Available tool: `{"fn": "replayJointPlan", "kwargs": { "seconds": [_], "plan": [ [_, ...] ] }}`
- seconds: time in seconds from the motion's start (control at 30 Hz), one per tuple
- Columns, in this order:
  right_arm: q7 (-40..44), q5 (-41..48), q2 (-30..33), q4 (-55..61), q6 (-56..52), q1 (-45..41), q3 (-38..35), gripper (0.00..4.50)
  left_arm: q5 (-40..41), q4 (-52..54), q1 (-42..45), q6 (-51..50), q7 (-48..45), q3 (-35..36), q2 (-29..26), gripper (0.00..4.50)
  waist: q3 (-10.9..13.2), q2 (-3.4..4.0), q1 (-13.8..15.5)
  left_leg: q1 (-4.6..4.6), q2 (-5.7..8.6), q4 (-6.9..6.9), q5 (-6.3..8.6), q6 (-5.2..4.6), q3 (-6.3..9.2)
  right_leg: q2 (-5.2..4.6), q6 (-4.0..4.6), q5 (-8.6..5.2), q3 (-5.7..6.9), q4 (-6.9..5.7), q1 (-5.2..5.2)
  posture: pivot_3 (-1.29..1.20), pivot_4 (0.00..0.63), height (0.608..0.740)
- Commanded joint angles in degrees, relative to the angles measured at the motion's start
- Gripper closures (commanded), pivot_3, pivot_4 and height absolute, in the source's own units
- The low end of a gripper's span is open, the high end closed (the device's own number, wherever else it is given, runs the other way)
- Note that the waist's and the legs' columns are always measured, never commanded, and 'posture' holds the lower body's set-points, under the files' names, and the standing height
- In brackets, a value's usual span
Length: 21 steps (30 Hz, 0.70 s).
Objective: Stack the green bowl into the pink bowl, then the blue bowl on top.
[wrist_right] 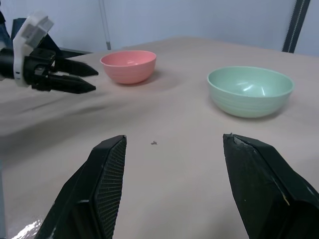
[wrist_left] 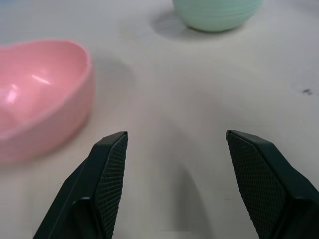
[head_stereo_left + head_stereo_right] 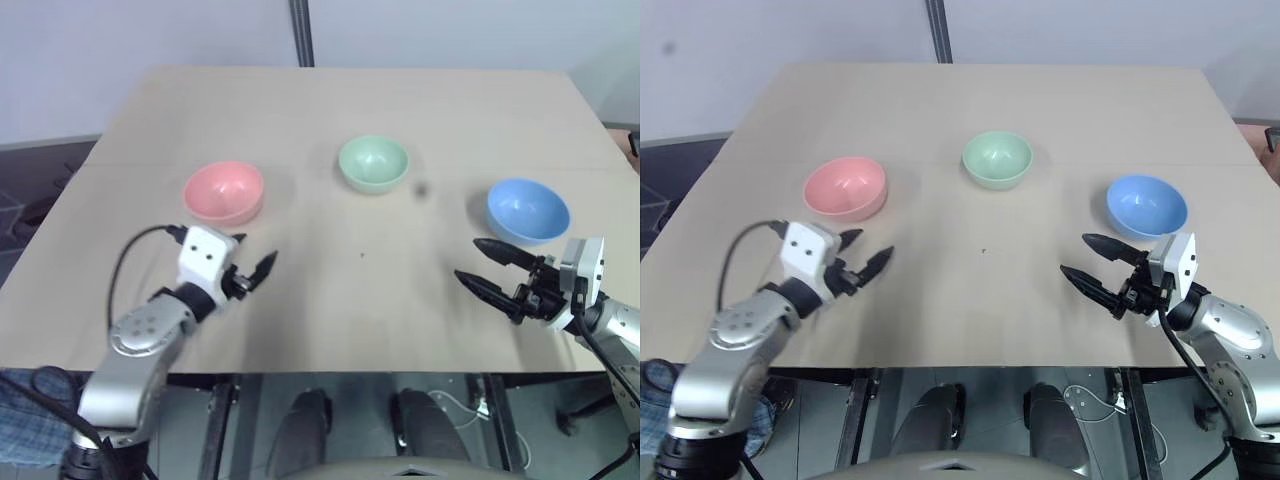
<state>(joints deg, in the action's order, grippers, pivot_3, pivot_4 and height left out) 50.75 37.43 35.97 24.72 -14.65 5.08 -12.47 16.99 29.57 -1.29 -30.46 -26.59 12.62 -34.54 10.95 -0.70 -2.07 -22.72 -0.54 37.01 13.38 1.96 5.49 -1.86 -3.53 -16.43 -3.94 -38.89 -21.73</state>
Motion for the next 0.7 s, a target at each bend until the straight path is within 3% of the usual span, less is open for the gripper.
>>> {"fn": "replayJointPlan", "kwargs": {
  "seconds": [0.03,0.27,0.7],
  "plan": [
    [0.5,0.5,1.0,1.1,0.5,-0.5,-1.9,1.26,1.0,-0.1,4.4,1.5,-3.4,5.3,-5.7,1.17,0.1,-0.12,0.0,-0.04,-0.03,0.0,0.0,0.0,0.06,0.05,0.0,0.0,0.05,0.02,-0.02,0.0,0.15,0.74],
    [-0.2,0.5,0.8,1.8,0.2,0.1,-2.1,1.26,-4.2,-11.6,8.2,7.0,-7.3,6.9,-15.1,1.17,0.1,-0.05,-0.2,0.04,-0.03,-0.12,0.0,0.0,0.02,0.04,0.01,0.0,0.03,0.02,-0.02,0.0,0.15,0.74],
    [-2.3,0.3,1.0,3.0,-0.5,-0.4,-2.6,1.26,-11.6,-30.3,17.5,20.9,-12.4,-3.0,-15.8,1.17,0.1,-0.07,0.0,0.0,-0.01,-0.16,0.0,0.0,0.07,0.01,0.01,0.0,0.09,0.03,-0.04,0.0,0.15,0.74]
  ]
}}
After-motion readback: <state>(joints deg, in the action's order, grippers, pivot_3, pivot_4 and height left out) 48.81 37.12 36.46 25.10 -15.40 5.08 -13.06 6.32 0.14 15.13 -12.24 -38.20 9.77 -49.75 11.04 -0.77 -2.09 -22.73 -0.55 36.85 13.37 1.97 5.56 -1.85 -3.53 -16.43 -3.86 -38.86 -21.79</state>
